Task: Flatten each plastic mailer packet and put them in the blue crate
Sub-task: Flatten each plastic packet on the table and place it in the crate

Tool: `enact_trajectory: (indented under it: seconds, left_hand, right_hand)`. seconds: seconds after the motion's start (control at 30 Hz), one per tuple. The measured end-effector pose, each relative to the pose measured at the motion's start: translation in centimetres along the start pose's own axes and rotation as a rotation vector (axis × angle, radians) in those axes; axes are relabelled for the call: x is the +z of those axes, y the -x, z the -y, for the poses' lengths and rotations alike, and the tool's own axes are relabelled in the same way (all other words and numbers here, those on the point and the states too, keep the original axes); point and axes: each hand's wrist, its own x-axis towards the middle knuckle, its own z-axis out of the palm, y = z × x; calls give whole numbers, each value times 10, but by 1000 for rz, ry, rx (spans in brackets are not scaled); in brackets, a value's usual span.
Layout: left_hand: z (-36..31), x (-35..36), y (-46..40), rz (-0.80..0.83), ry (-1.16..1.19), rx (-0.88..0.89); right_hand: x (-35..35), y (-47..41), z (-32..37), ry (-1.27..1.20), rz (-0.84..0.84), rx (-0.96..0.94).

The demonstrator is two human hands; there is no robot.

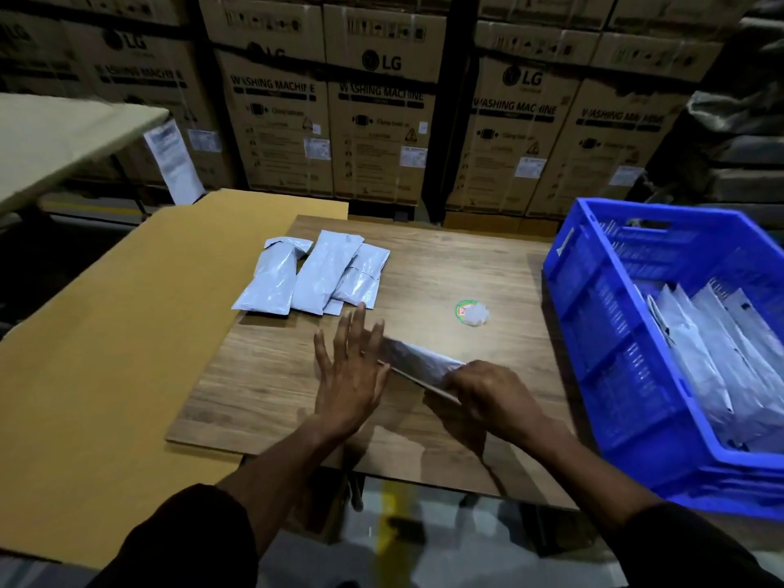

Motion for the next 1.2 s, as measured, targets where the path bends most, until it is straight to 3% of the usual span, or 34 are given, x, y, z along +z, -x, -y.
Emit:
enact_trajectory:
  seconds: [0.1,0.2,0.27,0.33,0.4,0.47,0.5,0.6,0.73,0.9,1.07,1.2]
  left_hand:
    - [3,-1,3,-45,103,64]
    - [3,8,6,99,121,209]
    - [-1,18,10,231,85,215]
    - [-3,30,17,334,58,165]
    - [-4,40,24,401,29,103]
    - [-9,45,27,394,9,57]
    - [-13,44,28,381,27,28]
    - [-26,34,29,264,98,15]
    - [-43,38,25,204,391,175]
    - [-64,40,25,228,768,-124]
    - [-66,51,26,160,704,-108]
    - [-64,67,31,116,634,-78]
  right_hand:
    - [-9,-13,-6,-404,9,239]
    - [-17,-23,-15,-630,207,414]
    - [-16,-26,-29,-532,359,474]
    - [-8,-25,-40,-159,476,512]
    - [9,-17,-38,145,341,491]
    - [39,-3,-22,80,110,403]
    - [55,4,-9,35,82,380]
    - [91,21,8,89,250,323]
    - [95,27,-10,103,236,242]
    - [100,19,1,-139,146,262]
    - [108,14,9,-6,269,261]
    - [109,12,17,114,273,285]
